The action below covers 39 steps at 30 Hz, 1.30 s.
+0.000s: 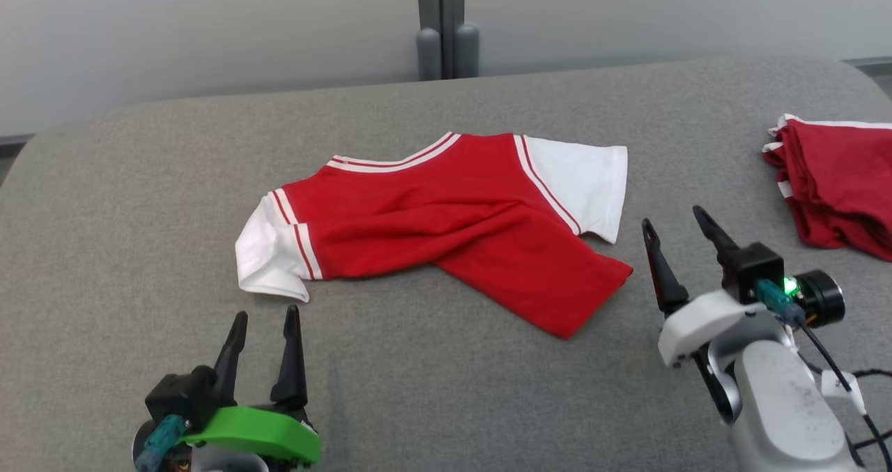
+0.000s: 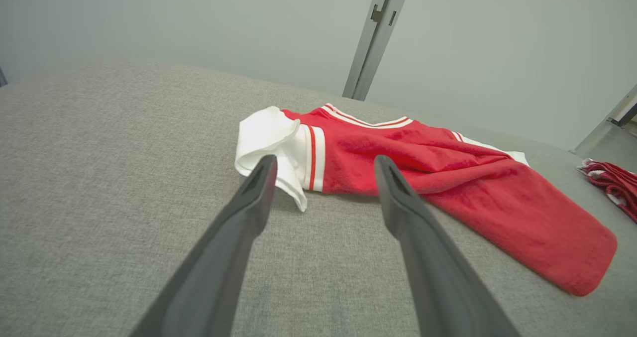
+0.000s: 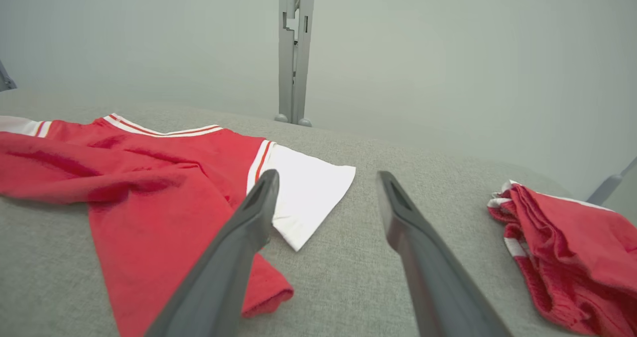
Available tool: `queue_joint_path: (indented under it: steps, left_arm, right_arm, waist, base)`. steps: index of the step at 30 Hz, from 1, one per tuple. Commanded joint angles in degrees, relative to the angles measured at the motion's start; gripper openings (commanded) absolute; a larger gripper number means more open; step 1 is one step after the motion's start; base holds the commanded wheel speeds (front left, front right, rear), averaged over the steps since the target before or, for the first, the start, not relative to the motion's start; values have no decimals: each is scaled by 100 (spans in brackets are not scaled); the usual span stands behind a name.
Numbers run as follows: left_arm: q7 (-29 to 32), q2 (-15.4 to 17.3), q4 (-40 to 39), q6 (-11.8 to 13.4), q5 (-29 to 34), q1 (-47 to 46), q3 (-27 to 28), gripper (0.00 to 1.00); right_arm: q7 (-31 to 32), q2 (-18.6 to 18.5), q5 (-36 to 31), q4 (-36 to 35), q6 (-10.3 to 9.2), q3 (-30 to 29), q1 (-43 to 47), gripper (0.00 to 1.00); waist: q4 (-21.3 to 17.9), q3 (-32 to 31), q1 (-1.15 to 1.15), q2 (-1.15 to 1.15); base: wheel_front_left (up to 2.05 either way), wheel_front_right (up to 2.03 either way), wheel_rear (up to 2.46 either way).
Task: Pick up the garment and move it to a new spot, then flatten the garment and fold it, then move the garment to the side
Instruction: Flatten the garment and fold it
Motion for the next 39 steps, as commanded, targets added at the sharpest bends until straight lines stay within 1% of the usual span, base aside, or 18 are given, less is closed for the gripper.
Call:
queue_joint_path:
  steps: [1, 7, 11, 16, 22, 23, 24, 25, 26, 27, 30, 33, 39]
  left_arm:
    - [-2, 4, -40, -46, 22, -156, -19, 100]
    - [-2, 1, -106, -40, 15, -407, -76, 100]
    - [-2, 0, -120, -28, -68, -510, -94, 100]
    - [-2, -1, -122, 6, -119, -542, -87, 100]
    - [-2, -2, -143, 46, -150, -539, -78, 100]
    - [-2, -2, -148, 59, -159, -540, -73, 100]
    - [-2, -2, -150, 61, -166, -541, -71, 100]
    - [-2, -2, -151, 58, -168, -547, -72, 100]
    - [-2, -2, -151, 57, -165, -552, -75, 100]
    - [-3, -2, -149, 56, -164, -559, -76, 100]
    - [-3, -2, -147, 65, -178, -557, -86, 100]
    - [-3, -2, -126, 80, -192, -532, -87, 100]
    - [-3, -2, -125, 91, -211, -469, -120, 100]
  right_arm:
    - [55, -65, -102, 155, -7, -52, -235, 100]
    - [311, -273, -368, 1246, -7, -42, -1206, 100]
    - [426, -317, -328, 2003, -7, 12, -1661, 100]
    - [437, -332, -245, 2702, -7, 63, -1982, 100]
    - [543, -300, -176, 3362, -5, 62, -2188, 100]
    - [595, -291, -149, 3474, -5, 39, -2225, 96]
    - [634, -287, -134, 3553, -5, 12, -2249, 49]
    - [695, -288, -113, 3659, -5, -15, -2281, 39]
    - [739, -282, -94, 3739, -5, -25, -2300, 7]
    - [782, -273, -42, 3832, -5, -56, -2331, 0]
    - [691, -259, 44, 3932, -4, -63, -2449, 0]
    - [496, -330, 88, 3900, -4, -30, -2668, 0]
    - [266, -658, -62, 3681, -7, 162, -3285, 0]
  waist:
    - [207, 293, 0, 0]
    - [549, 751, 0, 0]
    - [755, 969, 0, 0]
    - [886, 1064, 0, 0]
    - [915, 1089, 0, 0]
    - [910, 1095, 0, 0]
    - [904, 1101, 0, 0]
    - [897, 1106, 0, 0]
    - [892, 1111, 0, 0]
    - [886, 1115, 0, 0]
    - [869, 1113, 0, 0]
    - [847, 1088, 0, 0]
    - [847, 1024, 0, 0]
  base:
    - [0, 0, 0]
    - [0, 0, 0]
    - [0, 0, 0]
    - [0, 0, 0]
    - [0, 0, 0]
    - [0, 0, 0]
    - [0, 0, 0]
    - [0, 0, 0]
    - [0, 0, 0]
    - [0, 0, 0]
    - [0, 0, 0]
    - [0, 0, 0]
    - [0, 0, 0]
